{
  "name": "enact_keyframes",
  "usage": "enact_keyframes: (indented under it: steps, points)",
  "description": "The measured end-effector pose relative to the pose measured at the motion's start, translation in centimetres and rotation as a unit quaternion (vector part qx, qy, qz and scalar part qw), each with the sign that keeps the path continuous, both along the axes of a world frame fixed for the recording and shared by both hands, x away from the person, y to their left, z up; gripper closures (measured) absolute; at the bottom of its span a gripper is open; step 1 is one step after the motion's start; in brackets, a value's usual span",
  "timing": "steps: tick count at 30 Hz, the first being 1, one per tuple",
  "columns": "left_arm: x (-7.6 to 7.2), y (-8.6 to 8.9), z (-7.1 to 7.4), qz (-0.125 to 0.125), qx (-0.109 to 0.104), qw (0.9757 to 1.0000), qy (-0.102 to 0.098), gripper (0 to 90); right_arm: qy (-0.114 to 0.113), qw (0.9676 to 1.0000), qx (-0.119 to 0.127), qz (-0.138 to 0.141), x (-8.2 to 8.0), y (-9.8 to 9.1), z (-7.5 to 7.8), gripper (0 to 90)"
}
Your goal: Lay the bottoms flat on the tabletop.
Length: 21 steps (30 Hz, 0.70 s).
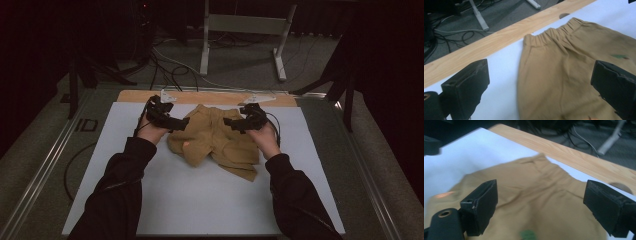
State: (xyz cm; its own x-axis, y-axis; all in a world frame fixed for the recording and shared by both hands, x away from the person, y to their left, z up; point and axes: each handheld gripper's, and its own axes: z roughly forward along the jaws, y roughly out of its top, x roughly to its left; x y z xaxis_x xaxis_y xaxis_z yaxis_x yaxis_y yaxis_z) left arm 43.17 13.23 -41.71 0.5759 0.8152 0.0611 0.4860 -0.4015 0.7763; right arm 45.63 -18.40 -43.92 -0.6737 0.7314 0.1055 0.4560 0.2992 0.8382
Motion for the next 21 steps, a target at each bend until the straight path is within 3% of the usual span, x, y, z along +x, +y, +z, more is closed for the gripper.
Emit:
enact_keyframes:
  steps: [7, 8, 9, 13, 18, 19, 20, 21]
  points:
    - [-2.8, 1.1, -0.1, -0.016, -0.007, 0.9998, -0.010, 3.5, -0.017, 0.9987, 0.007, 0.048, -3.1, 1.3, 0.8, 13.3]
    - [-4.0, 1.5, -0.2, -0.021, -0.012, 0.9996, -0.015, 3.5, -0.019, 0.9980, 0.011, 0.059, -3.7, 1.5, 0.9, 13.3]
    - [-4.5, 1.7, -0.1, -0.023, -0.013, 0.9995, -0.015, 3.7, -0.023, 0.9965, 0.009, 0.080, -5.0, 2.1, 1.2, 12.8]
    - [-6.4, 2.4, 0.1, -0.030, -0.010, 0.9991, -0.027, 3.8, -0.031, 0.9931, 0.012, 0.112, -7.1, 3.4, 1.7, 12.4]
    - [-9.2, 3.6, 0.0, -0.029, -0.020, 0.9984, -0.043, 4.0, -0.050, 0.9875, 0.006, 0.150, -9.4, 5.3, 2.3, 13.8]
    - [-9.2, 3.6, 0.0, -0.029, -0.020, 0.9984, -0.043, 4.0, -0.050, 0.9875, 0.006, 0.150, -9.4, 5.3, 2.3, 13.8]
    - [-10.5, 4.3, -0.3, -0.024, -0.028, 0.9984, -0.044, 4.0, -0.036, 0.9897, 0.007, 0.138, -10.1, 6.0, 2.5, 13.9]
    - [-11.1, 4.6, -0.5, -0.020, -0.031, 0.9983, -0.045, 4.1, -0.047, 0.9856, -0.002, 0.162, -10.3, 6.8, 2.5, 14.0]
